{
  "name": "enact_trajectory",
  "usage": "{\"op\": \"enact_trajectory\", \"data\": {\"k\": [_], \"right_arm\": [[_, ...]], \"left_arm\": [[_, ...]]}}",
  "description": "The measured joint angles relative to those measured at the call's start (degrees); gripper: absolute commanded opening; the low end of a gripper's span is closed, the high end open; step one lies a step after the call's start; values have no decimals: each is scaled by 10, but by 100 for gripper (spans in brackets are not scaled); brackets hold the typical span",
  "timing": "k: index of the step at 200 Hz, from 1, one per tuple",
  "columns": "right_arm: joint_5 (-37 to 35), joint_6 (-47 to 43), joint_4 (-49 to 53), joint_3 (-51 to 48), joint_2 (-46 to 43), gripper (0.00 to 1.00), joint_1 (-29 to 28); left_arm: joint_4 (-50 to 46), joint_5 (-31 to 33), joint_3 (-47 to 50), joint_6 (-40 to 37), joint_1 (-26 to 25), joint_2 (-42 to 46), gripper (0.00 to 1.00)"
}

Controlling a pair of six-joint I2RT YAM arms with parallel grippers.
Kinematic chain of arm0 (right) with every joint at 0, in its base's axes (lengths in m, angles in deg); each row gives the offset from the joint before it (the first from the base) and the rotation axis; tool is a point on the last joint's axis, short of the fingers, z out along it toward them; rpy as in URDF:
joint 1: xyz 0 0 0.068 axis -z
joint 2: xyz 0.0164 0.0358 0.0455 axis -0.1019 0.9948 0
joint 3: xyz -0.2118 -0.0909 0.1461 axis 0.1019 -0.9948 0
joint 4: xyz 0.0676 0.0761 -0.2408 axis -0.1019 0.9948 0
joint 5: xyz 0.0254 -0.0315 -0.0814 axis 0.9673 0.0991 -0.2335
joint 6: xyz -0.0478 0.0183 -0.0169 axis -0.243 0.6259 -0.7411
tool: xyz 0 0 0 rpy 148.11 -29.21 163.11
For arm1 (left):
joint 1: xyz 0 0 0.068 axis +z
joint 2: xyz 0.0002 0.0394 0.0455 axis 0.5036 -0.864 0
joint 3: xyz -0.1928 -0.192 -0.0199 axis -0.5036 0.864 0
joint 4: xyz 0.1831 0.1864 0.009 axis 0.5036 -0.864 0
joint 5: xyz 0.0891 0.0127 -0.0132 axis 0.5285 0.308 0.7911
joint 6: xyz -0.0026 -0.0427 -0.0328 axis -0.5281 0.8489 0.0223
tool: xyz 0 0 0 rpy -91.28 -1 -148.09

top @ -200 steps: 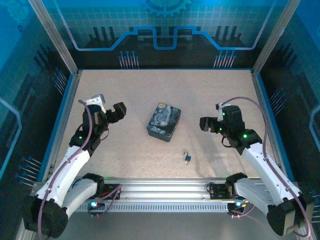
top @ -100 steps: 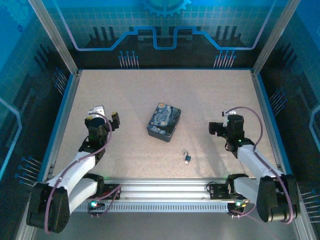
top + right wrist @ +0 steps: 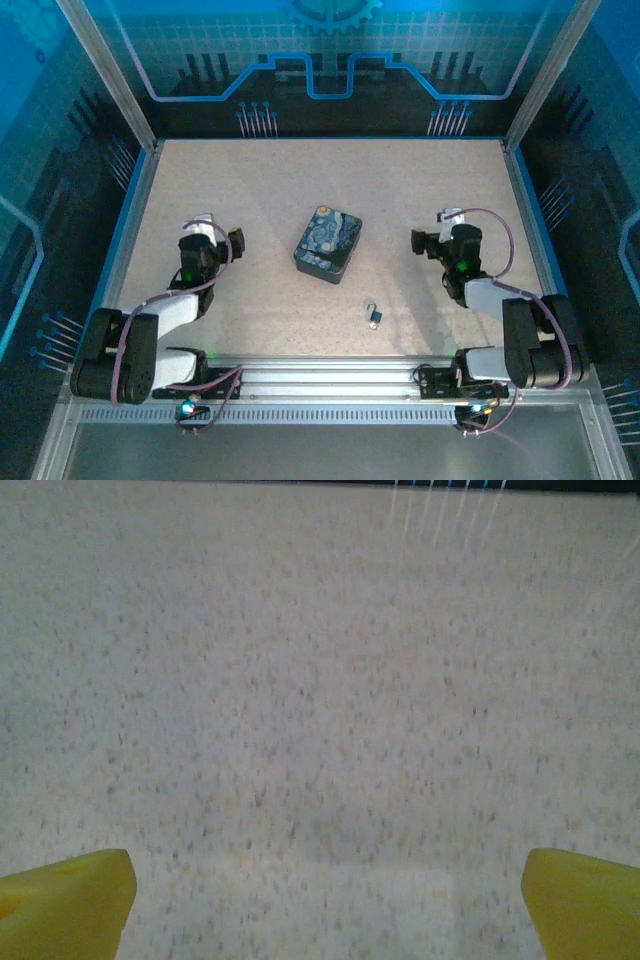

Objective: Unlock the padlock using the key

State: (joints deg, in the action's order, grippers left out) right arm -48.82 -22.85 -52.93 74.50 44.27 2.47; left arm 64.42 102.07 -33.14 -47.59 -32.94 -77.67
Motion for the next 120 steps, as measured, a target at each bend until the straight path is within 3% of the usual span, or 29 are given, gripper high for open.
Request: {"op": "enact_trajectory", "data": {"k": [22, 58, 120], "right_arm": [[3, -10, -82, -14, 52, 100, 0], [3, -16, -74, 4, 80, 100, 0], [3, -16, -78, 14, 80, 100, 0]], "left_arm": [[45, -17, 0, -14, 9, -29, 99], [202, -40, 14, -23, 22, -146, 99], [169, -75, -36, -29, 28, -158, 99]]}}
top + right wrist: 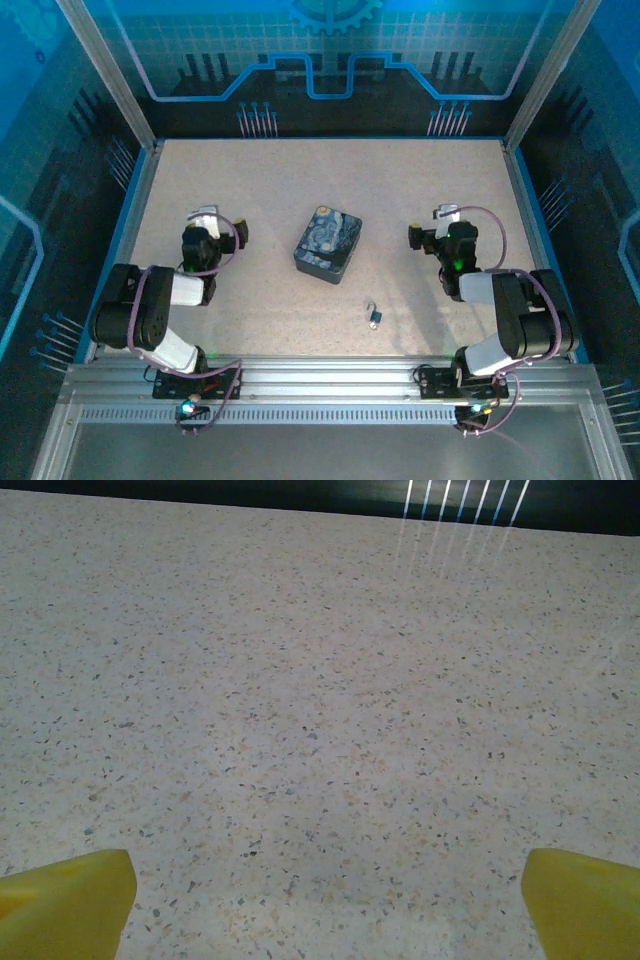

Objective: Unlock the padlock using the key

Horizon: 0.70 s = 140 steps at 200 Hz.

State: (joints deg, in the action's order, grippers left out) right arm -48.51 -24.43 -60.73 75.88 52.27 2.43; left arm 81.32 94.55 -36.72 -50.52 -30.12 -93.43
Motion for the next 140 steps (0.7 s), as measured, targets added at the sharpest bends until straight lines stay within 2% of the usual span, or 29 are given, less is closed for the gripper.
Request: {"op": "enact_trajectory", "data": {"k": [140], "right_arm": [[-4, -7, 1, 0, 0, 100, -4]], "left_arm": [[-21, -10, -2, 0, 0, 0, 99]]}}
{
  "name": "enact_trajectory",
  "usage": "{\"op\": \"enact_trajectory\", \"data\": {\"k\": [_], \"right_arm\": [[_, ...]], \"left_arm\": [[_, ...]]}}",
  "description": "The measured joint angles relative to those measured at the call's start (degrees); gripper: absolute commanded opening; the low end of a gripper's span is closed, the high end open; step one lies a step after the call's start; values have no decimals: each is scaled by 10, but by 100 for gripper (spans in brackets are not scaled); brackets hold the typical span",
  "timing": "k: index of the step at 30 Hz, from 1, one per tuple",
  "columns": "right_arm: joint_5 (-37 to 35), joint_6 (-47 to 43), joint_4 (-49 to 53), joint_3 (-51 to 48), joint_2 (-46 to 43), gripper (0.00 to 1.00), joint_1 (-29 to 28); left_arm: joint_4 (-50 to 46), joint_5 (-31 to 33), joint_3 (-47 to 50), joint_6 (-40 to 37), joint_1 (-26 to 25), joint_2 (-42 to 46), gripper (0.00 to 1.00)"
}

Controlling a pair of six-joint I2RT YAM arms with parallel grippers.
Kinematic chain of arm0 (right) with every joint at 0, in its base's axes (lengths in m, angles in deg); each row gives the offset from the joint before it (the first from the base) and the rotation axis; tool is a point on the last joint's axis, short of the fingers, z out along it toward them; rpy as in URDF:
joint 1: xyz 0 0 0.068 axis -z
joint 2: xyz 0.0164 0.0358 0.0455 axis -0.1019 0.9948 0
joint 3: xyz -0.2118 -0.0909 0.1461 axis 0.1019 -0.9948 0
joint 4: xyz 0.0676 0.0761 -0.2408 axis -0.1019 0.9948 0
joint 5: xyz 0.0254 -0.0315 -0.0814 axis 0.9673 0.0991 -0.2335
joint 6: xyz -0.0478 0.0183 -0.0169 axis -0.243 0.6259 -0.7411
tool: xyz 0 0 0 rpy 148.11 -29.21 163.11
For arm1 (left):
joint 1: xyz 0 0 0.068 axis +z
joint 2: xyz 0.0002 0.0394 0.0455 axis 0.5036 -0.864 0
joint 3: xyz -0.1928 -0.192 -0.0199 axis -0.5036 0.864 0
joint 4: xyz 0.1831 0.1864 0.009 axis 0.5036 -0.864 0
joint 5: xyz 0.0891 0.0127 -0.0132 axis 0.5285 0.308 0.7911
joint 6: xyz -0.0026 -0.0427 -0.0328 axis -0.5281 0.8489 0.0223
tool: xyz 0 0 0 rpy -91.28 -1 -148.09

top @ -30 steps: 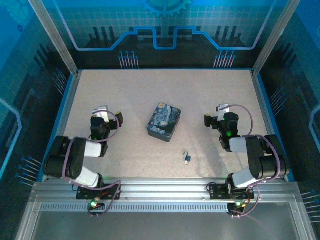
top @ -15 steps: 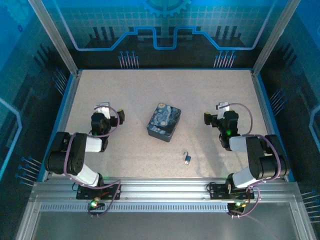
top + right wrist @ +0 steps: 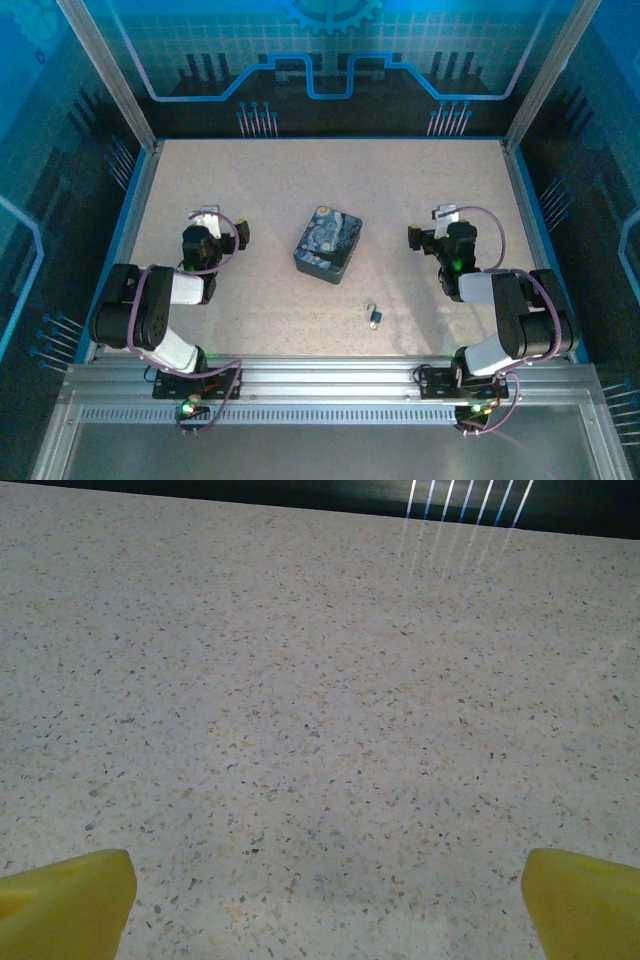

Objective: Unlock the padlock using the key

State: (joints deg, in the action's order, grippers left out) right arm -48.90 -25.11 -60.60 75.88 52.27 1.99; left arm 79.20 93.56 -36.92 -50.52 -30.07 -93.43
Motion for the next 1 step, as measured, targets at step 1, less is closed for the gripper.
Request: {"op": "enact_trajectory", "data": {"k": [1], "right_arm": [[0, 0, 0, 0, 0, 100, 0]], "left_arm": [[0, 0, 0, 0, 0, 0, 99]]}}
